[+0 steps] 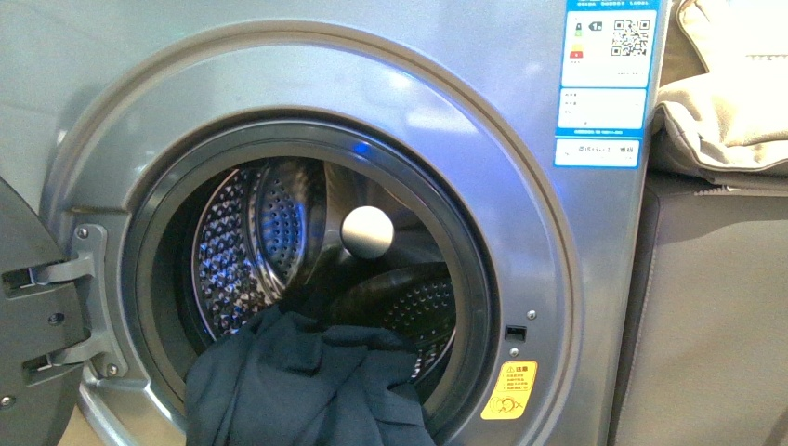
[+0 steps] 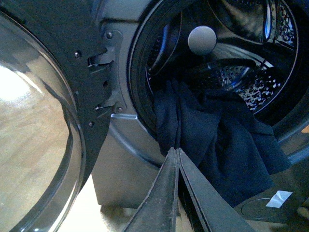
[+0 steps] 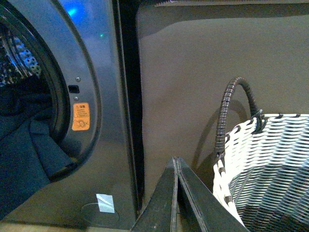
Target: Put clothes into washing machine
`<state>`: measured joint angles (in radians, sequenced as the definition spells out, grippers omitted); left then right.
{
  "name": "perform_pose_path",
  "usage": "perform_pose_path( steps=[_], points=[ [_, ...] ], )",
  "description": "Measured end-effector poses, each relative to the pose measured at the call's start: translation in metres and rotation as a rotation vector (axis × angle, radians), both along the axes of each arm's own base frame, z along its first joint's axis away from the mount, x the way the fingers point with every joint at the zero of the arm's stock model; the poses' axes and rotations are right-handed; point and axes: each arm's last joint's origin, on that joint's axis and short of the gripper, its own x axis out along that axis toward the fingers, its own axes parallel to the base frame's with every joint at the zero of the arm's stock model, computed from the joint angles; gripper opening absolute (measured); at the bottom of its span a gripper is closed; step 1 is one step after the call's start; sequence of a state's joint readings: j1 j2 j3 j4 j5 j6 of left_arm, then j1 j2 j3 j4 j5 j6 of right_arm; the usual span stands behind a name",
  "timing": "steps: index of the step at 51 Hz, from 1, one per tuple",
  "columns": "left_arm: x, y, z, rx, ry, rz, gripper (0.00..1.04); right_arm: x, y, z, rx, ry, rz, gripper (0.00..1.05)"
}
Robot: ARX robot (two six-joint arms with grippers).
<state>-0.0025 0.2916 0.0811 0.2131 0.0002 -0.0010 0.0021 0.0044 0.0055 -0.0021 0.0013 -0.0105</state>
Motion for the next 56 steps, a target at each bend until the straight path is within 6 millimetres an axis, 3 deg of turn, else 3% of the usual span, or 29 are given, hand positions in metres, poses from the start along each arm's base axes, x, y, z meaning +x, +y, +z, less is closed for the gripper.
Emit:
perform_pose_path(
  steps=[26,56],
  points=[
    [-0.015,0.0,-0.022,0.0,0.024,0.0,0.04,0.0,0.0,0.0,0.0,0.0,0.0,0.02],
    [-0.019,0.0,-0.021,0.0,-0.003,0.0,0.04,0.0,0.0,0.0,0.0,0.0,0.0,0.02]
  ],
)
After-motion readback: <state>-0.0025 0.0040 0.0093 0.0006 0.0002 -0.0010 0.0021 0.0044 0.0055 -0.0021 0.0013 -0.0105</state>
